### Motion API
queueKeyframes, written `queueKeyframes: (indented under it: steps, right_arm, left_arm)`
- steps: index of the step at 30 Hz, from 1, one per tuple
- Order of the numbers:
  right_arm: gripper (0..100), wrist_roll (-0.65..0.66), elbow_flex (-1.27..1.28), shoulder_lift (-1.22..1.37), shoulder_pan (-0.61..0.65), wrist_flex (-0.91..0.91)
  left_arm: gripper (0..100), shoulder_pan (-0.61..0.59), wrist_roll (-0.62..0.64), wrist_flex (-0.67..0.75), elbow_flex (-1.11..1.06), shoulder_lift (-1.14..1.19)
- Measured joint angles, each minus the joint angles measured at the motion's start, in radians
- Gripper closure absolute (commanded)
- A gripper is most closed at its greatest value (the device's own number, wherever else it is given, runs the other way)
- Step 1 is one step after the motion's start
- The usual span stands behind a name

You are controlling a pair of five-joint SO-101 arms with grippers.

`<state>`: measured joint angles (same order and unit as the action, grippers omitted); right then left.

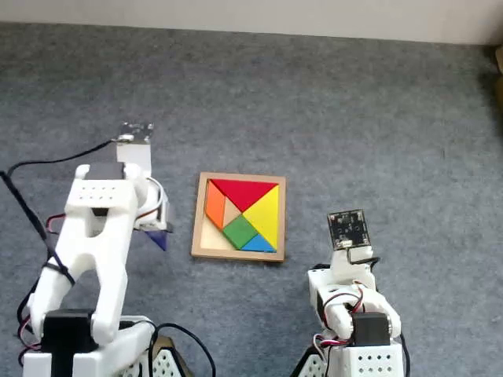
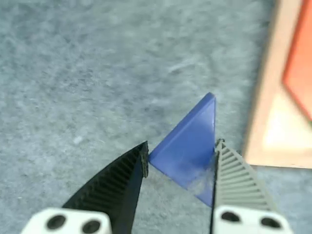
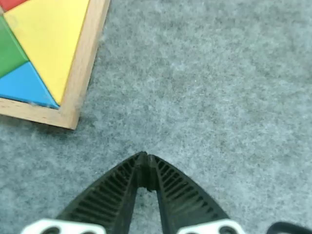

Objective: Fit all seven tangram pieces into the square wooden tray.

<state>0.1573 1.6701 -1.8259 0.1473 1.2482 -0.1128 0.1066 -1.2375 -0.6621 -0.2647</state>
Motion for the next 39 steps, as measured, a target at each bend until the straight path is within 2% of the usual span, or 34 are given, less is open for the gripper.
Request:
queueKeyframes:
  steps: [8,17,25,31,39]
  right_arm:
    - [99.3,0.0,0.0,0.0,0.0,0.0]
    - [99.3,0.0,0.0,0.0,0.0,0.0]
    - [99.3,0.0,0.0,0.0,0.0,0.0]
    - [99.3,0.0,0.0,0.0,0.0,0.0]
    - [99.3,0.0,0.0,0.0,0.0,0.0]
  left_arm:
    - [81,0.199,0.198,0.002,0.0,-0.002]
    - [81,0.41,0.265,0.147,-0.044,-0.002]
    - [80,0.422,0.265,0.249,-0.097,-0.002]
    - [66,0.42,0.265,0.252,-0.097,-0.002]
    - [69,0.422,0.265,0.255,-0.109,-0.002]
